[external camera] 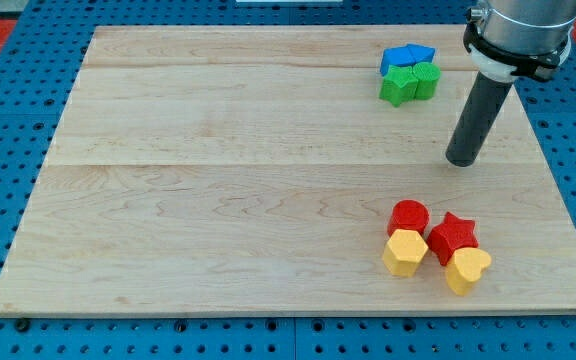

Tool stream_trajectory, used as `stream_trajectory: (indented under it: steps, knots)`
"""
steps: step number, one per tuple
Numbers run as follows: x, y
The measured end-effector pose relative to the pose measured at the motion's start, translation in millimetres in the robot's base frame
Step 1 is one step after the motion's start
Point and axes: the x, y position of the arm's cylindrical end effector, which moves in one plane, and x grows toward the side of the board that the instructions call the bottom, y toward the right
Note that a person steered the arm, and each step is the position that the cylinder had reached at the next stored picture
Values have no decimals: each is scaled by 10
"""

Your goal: Move the arm to the right of the green circle

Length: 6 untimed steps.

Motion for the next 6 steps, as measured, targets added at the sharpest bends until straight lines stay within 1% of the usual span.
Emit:
stream_trajectory:
  steps: [2,3,4,5,6]
  knots:
    - [-16,-14]
    - [-597,236]
    - [-1069,492]
    - [-1137,729]
    - [-1459,405]
